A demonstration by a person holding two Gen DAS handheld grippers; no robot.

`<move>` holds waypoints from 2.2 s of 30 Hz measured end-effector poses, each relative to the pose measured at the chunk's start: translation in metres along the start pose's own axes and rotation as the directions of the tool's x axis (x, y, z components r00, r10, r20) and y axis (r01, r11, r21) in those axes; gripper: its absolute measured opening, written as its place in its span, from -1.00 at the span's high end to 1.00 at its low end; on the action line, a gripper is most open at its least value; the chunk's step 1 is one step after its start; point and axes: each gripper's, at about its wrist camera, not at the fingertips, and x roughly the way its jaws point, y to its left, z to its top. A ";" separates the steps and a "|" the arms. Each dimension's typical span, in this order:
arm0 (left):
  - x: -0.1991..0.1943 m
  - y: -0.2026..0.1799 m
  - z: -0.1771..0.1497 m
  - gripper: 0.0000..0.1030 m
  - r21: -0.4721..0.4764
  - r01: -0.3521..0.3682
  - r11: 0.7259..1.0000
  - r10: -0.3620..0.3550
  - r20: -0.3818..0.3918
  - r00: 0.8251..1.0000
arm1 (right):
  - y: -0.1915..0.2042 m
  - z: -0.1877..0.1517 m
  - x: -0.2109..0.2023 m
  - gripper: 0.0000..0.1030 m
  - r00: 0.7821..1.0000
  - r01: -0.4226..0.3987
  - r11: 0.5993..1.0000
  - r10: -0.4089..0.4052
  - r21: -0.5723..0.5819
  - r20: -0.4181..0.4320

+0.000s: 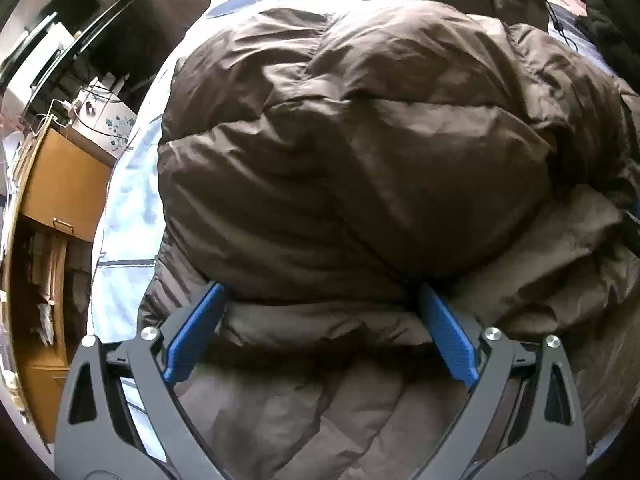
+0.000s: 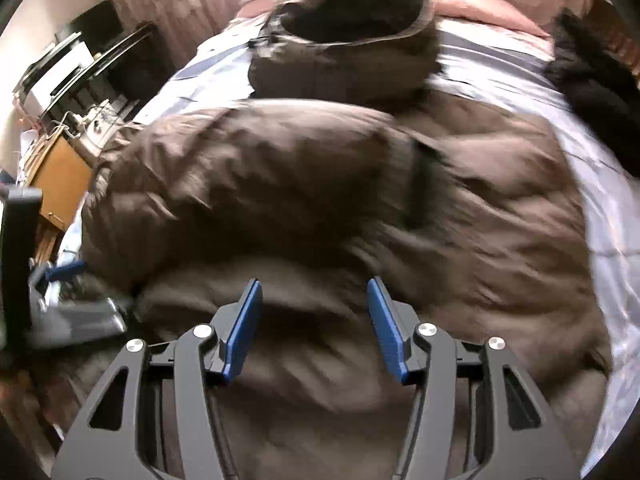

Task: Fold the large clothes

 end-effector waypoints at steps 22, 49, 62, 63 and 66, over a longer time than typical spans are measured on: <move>0.014 0.066 -0.082 -0.90 -0.102 0.137 0.985 -0.158 -0.235 0.959 | -0.241 -0.190 -0.057 -0.71 0.964 -0.057 0.874 0.174 0.483 -0.202; -0.165 -0.008 -0.034 -0.96 -0.276 0.283 0.918 -0.256 0.130 0.958 | -0.203 -0.054 -0.164 -0.56 0.996 -0.018 0.913 -0.017 0.407 0.082; -0.092 -0.042 -0.033 -0.96 -0.220 0.279 0.935 -0.313 -0.135 0.940 | -0.149 0.246 0.014 -0.76 0.995 0.077 0.952 -0.093 0.295 0.042; -0.086 -0.045 -0.033 -0.96 -0.211 0.272 0.939 -0.309 -0.164 0.937 | -0.149 0.259 0.029 -0.76 0.995 0.074 0.949 -0.089 0.305 0.036; -0.078 -0.050 -0.028 -0.96 -0.198 0.300 0.933 -0.337 -0.192 0.922 | -0.146 0.289 0.085 -0.76 0.991 0.129 0.944 -0.131 0.304 -0.016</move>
